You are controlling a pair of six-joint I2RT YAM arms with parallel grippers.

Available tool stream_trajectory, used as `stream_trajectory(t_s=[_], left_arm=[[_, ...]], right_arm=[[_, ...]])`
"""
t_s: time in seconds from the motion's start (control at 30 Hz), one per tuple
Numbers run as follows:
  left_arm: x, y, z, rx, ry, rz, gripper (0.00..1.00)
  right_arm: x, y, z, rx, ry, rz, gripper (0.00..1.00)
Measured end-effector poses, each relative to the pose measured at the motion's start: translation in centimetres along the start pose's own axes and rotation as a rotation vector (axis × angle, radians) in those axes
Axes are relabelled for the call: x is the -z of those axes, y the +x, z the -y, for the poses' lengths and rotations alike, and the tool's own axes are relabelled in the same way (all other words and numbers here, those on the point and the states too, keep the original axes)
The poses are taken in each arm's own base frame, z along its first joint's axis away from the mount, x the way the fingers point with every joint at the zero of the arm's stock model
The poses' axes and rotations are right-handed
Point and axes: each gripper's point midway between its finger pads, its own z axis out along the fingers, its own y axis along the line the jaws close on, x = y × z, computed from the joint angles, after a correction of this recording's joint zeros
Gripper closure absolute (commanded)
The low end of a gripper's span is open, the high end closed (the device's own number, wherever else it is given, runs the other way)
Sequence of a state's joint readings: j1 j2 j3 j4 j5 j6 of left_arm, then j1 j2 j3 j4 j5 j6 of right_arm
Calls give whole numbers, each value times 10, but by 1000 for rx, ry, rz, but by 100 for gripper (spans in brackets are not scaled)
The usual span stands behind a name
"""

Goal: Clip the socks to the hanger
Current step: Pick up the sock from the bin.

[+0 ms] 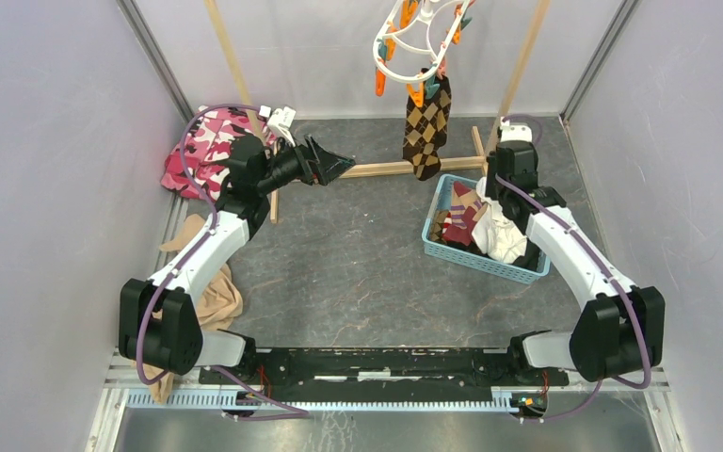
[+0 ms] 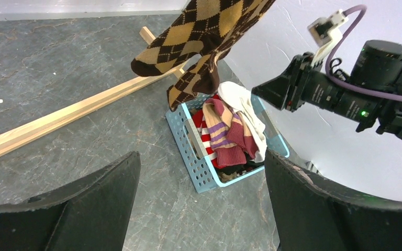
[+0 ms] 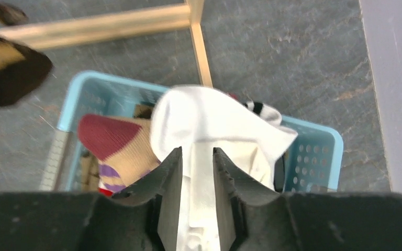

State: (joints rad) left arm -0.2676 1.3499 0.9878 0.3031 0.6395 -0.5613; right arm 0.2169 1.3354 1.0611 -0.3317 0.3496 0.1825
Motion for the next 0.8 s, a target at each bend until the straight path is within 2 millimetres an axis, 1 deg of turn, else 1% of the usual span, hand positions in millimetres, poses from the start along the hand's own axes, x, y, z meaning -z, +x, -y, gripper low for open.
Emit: stream_trajectory(t_s=[0.07,0.13,0.23,0.3,0.37,0.4,0.47,0.53,0.6,0.8], left_arm=[[0,0,0,0,0,0,7],[0,0,0,0,0,0,7],[1,0,0,0,6,-3,7],[1,1,1,1,10,-6,7],[1,1,2,0,13,-8,7],[1,1,2,0,13,-8,7],[1,1,2,0,14,-9,7],[1,1,2,0,16,-9,7],[1,1,2,0,16,-9,7],[2,1,3,-1,17,-8,7]], right_arm=[[-2,16,3,0,-2,-32,60],[-5,39,8,-2,0,-85,60],[-8,67,14,-2,2,-156,59],[-8,77,16,-7,1,-180,60],[-9,80,17,-18,-6,-185,65],[-10,80,17,-23,-12,-185,74],[-10,81,15,-31,-25,-184,86],[-10,80,12,-42,-40,-183,90],[-9,78,12,-45,-44,-176,92],[6,61,17,-52,-47,-121,97]])
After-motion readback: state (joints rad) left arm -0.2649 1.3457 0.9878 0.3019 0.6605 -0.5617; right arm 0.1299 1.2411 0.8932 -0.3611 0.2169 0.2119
